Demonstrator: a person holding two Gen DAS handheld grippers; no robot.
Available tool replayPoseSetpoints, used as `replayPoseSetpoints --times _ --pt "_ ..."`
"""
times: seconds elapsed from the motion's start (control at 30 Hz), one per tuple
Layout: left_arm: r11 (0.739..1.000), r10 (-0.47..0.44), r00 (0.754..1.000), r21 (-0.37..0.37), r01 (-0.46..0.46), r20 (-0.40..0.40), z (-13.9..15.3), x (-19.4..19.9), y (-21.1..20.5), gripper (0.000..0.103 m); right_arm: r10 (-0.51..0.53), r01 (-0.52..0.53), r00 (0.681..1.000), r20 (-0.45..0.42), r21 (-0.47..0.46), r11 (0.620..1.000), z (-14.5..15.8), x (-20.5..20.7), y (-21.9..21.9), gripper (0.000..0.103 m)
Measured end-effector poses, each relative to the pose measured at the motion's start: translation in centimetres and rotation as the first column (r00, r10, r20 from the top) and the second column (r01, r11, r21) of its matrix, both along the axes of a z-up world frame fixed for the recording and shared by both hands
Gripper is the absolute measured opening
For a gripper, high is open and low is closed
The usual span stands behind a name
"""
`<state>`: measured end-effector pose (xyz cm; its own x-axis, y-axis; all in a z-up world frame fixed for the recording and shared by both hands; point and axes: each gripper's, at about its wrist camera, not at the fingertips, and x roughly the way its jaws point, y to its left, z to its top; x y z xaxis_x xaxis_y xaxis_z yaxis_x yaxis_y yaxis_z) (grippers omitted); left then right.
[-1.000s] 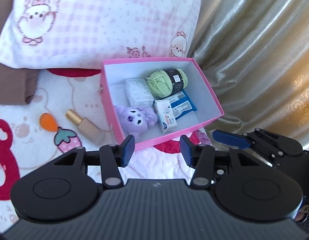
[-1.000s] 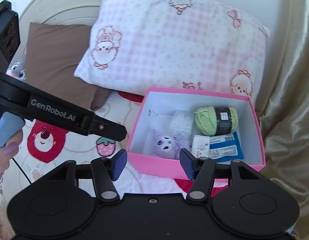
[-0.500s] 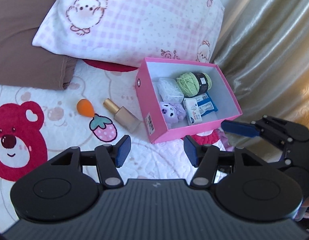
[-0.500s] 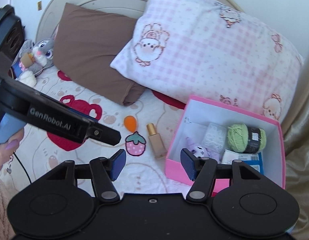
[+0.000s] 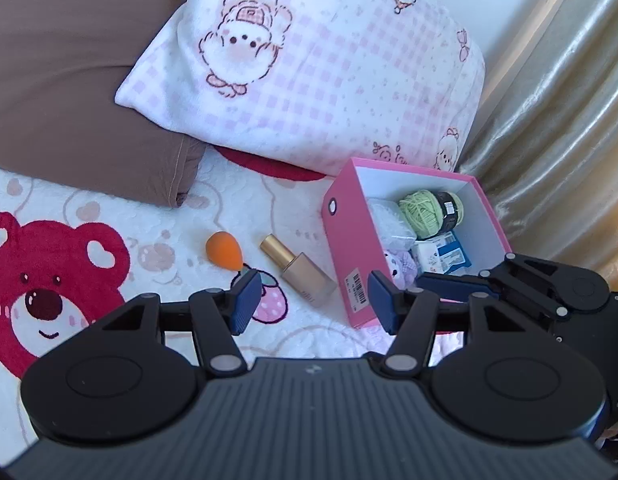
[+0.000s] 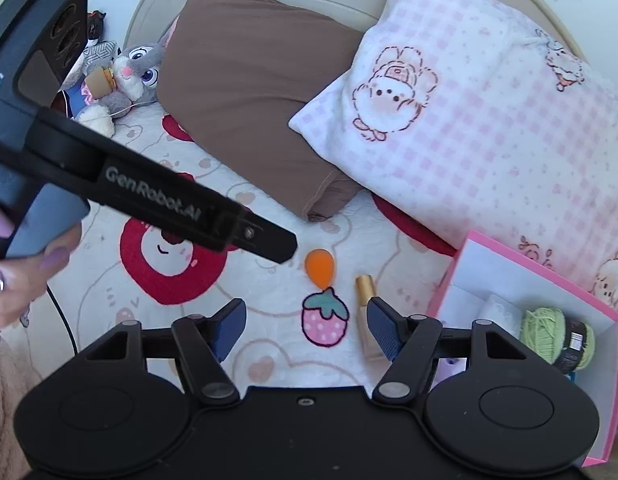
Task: Organize objects
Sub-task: 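Move the left tool toward the orange makeup sponge, then close the left gripper on the orange makeup sponge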
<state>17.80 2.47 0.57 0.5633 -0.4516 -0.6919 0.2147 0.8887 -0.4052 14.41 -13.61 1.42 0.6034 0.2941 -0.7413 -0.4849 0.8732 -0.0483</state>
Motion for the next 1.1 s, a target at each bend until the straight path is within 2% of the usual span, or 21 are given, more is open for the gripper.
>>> replayPoseSetpoints --times 0.07,0.17,0.3,0.37,0.43,0.63,0.77,0.87,0.93,1.1 --pt "1.0 0.003 1.0 0.001 -0.003 -0.009 -0.6 0.5 0.2 0.058 0.014 -0.014 1.0 -0.001 0.002 1.0 -0.4 0.6 0.9 0.079" --pt "1.0 0.008 1.0 -0.019 -0.008 -0.015 -1.9 1.2 0.8 0.058 0.032 -0.032 0.999 0.017 -0.016 0.999 -1.5 1.3 2.3 0.08" --pt "0.995 0.035 0.999 -0.09 -0.039 -0.04 -4.8 2.6 2.1 0.06 0.03 -0.03 1.0 0.009 -0.009 1.0 -4.1 3.1 3.2 0.081" --pt "0.992 0.044 0.998 -0.118 -0.05 -0.05 -6.2 3.4 2.7 0.06 0.003 -0.002 1.0 -0.021 0.031 1.0 -5.4 4.2 3.1 0.081" --pt "0.992 0.064 0.997 -0.107 -0.068 -0.042 -7.2 3.8 3.1 0.06 -0.044 0.049 0.997 -0.07 0.079 0.996 -6.9 5.4 2.9 0.081" --pt "0.987 0.068 0.997 -0.14 -0.074 -0.046 -10.2 5.2 4.2 0.061 -0.086 0.095 0.992 -0.094 0.088 0.992 -11.3 7.4 3.4 0.081" --pt "0.988 0.078 0.996 -0.131 -0.083 -0.043 -12.6 6.4 4.2 0.06 -0.117 0.121 0.992 -0.05 0.089 0.989 -13.6 8.6 3.6 0.081" --pt "0.991 0.09 0.994 -0.096 -0.095 -0.057 -14.1 6.9 4.0 0.06 -0.15 0.151 0.988 -0.017 0.079 0.985 -14.8 9.8 3.7 0.08" --pt "0.989 0.09 0.993 -0.111 -0.098 -0.073 -15.1 7.4 4.0 0.06 -0.159 0.158 0.987 -0.001 0.07 0.985 -15.5 10.4 3.8 0.078" --pt "0.987 0.107 0.993 -0.117 -0.113 -0.058 -16.9 8.7 3.7 0.059 -0.147 0.145 0.989 0.033 0.045 0.988 -16.7 11.6 4.0 0.074"
